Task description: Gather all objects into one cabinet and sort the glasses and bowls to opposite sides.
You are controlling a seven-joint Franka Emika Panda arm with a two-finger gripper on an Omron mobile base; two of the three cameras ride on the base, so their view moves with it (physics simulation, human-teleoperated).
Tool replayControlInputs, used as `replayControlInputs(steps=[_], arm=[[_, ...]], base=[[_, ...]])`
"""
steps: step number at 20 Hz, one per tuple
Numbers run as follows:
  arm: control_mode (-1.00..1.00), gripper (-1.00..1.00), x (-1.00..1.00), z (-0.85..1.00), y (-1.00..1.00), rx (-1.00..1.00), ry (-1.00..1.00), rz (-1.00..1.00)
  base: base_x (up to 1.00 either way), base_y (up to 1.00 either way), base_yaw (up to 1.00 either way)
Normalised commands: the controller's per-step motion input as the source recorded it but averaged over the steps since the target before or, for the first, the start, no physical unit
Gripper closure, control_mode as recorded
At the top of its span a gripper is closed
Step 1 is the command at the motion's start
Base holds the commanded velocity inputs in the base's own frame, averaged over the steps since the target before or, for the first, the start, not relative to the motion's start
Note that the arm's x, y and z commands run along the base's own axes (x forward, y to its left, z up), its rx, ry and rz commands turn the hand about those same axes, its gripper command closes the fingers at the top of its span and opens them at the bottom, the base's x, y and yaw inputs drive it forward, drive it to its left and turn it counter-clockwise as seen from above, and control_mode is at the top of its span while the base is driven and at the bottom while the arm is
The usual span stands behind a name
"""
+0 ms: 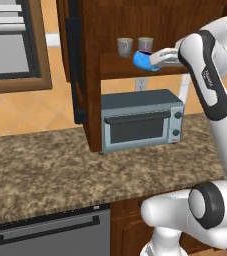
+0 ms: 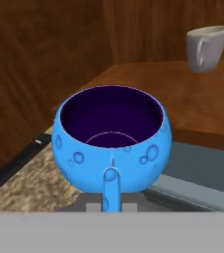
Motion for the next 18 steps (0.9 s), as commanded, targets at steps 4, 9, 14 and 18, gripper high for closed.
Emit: replayControlInputs(steps=[4, 9, 14, 18], arm=[[-1.0, 1.0, 0.62, 0.0, 0.99, 0.0, 0.0, 0.05], [-1.0, 1.0, 1.0, -0.04, 0.52, -0.02, 0.06, 0.0], [-1.0, 1.0, 1.0, -0.23, 0.17, -0.08, 0.11, 0.0], [-1.0, 1.0, 0.92, -0.05, 0.0, -0.09, 0.12, 0.0]], base=[[0.0, 0.0, 0.0], [0.0, 0.0, 0.0], [0.0, 0.0, 0.0], [0.0, 0.0, 0.0]])
